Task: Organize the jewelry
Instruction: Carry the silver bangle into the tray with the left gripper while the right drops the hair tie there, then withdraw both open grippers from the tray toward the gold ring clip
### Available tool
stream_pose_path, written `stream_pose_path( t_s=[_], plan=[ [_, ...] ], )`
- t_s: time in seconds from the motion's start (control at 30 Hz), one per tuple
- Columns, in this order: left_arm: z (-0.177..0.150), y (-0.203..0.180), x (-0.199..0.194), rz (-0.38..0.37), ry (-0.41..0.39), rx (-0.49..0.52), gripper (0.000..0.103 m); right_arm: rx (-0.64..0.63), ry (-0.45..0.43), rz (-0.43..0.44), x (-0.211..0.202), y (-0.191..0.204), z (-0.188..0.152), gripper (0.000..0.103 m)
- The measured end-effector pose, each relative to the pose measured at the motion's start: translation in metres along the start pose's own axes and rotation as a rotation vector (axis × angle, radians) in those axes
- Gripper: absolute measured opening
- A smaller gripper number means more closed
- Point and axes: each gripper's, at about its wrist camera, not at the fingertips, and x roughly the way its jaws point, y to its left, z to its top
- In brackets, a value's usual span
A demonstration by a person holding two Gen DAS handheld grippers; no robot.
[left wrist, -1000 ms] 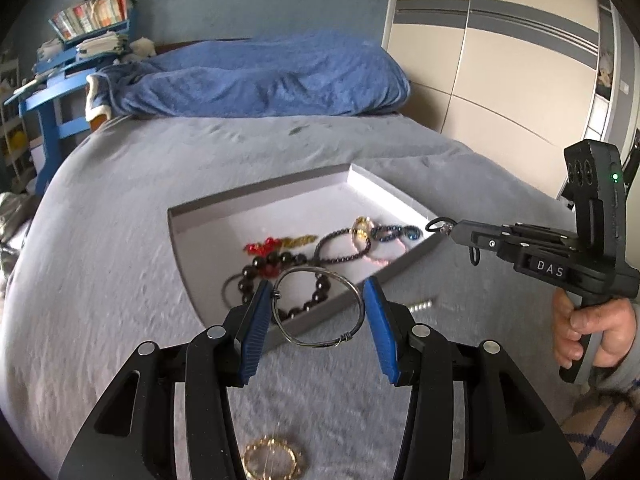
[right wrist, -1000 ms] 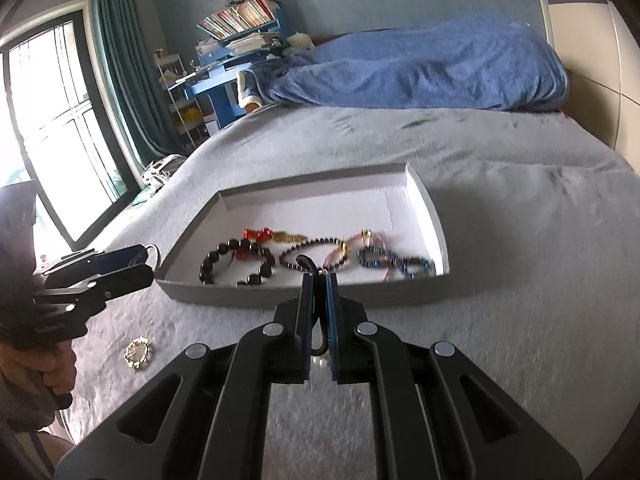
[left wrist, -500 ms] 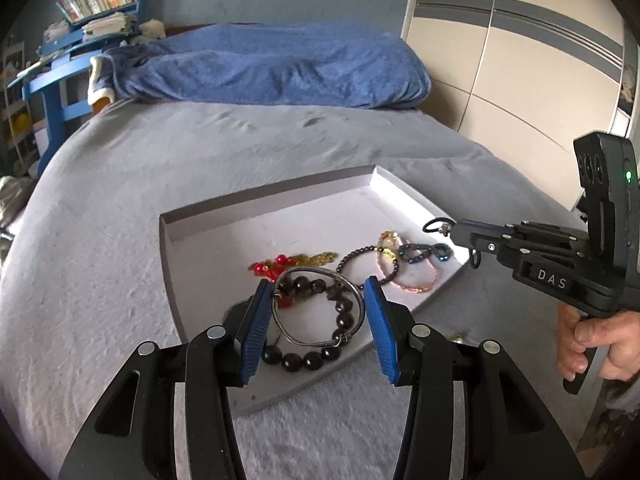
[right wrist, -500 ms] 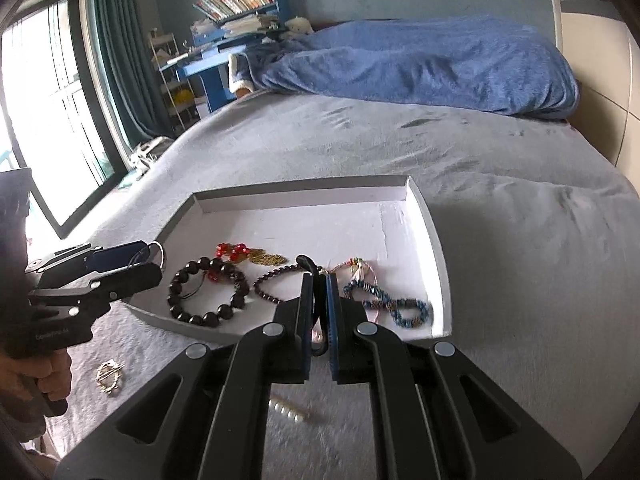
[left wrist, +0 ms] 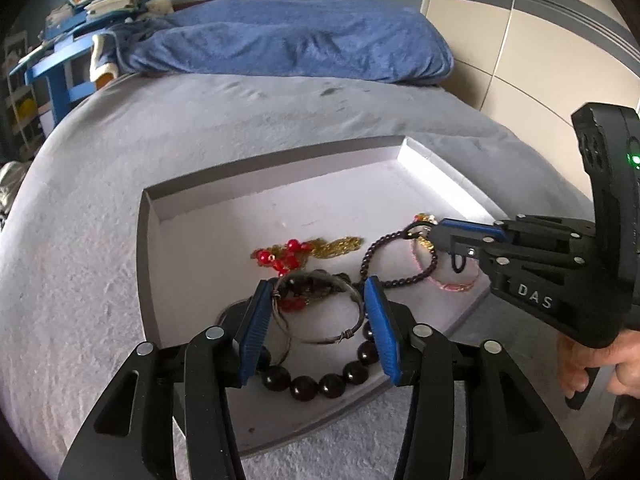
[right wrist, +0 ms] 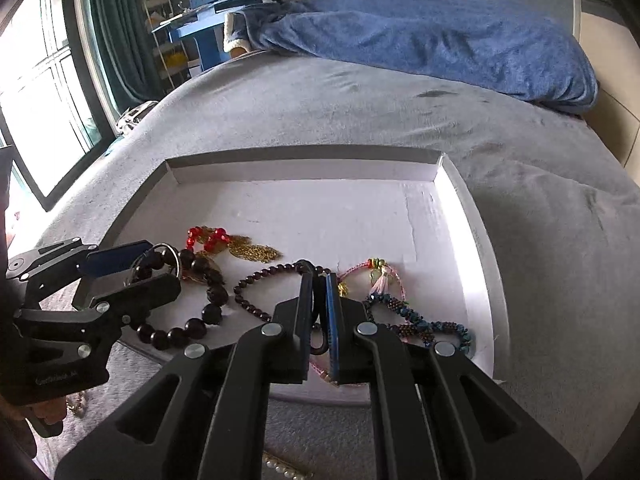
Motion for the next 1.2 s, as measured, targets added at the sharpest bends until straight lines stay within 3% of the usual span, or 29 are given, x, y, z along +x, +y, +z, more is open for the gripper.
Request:
stream_pose_path(
  t_s=[0.2,0.4,0.53,0.9,1.2],
  plan=[
    [-0.003,0.001,-0.006,-0.016,-0.027,0.002,0.075,0.010,-0.044,-0.004,-0.014,-0.008,-0.005,0.040],
    [-0.009,0.002,-0.028,-0.026,-0.073,0.007,0.084,0.036,-0.100,-0.017,-0.038,-0.017,-0.017,0.048],
    [-0.021,0.004,-0.047,-0.027,-0.092,0.011,0.086,0.062,-0.144,-0.020,-0.060,-0.024,-0.035,0.061],
    [-0.074,0.024,-0.081,-0.009,-0.071,-0.011,0.087,0.107,-0.112,-0.040,-0.080,-0.035,-0.090,0.070],
    [-0.111,0.034,-0.091,-0.012,-0.018,-0.064,0.088,0.133,-0.067,-0.052,-0.080,-0.034,-0.116,0.078]
  ],
)
